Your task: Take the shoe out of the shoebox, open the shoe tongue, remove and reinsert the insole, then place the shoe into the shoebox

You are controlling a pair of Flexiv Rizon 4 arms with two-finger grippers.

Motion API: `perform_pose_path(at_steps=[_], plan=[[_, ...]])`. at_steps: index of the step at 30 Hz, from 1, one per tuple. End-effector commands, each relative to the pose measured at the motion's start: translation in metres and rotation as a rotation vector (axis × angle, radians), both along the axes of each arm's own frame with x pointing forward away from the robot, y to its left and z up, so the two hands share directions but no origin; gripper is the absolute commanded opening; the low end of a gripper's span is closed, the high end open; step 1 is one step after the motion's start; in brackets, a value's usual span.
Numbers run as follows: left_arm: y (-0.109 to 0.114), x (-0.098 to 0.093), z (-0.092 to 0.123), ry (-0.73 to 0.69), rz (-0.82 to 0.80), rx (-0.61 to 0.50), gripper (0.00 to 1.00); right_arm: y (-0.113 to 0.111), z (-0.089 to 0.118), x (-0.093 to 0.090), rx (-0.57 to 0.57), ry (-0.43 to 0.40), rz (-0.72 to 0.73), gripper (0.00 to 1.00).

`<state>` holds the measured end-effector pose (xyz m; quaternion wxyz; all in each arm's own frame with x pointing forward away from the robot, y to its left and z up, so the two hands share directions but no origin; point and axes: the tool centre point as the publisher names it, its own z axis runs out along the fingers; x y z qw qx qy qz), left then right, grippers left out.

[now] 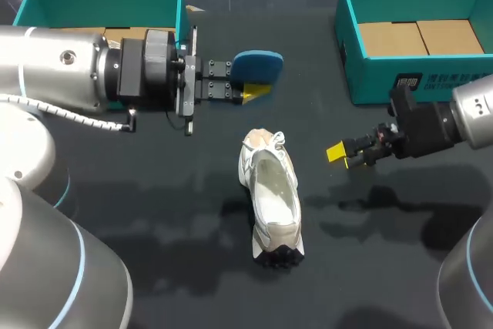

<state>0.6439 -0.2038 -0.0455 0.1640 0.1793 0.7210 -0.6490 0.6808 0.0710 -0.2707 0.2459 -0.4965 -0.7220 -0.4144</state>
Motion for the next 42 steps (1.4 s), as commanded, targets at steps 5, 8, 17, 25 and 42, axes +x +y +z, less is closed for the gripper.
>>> perform_pose_path(at_steps=[5, 8, 17, 25, 42], plan=[[-0.017, 0.005, -0.005, -0.252, -0.03, 0.006, 0.0, 0.002, 0.013, 0.007, 0.04, -0.019, -0.011, 1.0], [-0.021, 0.008, -0.007, -0.379, -0.047, -0.008, 0.0, -0.001, 0.026, 0.013, 0.078, -0.04, -0.011, 1.0], [-0.032, 0.02, -0.017, -0.751, -0.108, -0.024, 0.0, -0.005, 0.058, 0.018, 0.136, -0.155, 0.017, 1.0], [-0.032, 0.02, -0.017, -0.751, -0.108, -0.024, 0.0, -0.005, 0.058, 0.018, 0.136, -0.155, 0.017, 1.0], [-0.037, 0.035, -0.049, -1.177, -0.125, -0.059, 0.0, 0.003, 0.099, 0.05, 0.273, -0.016, 0.082, 1.0]])
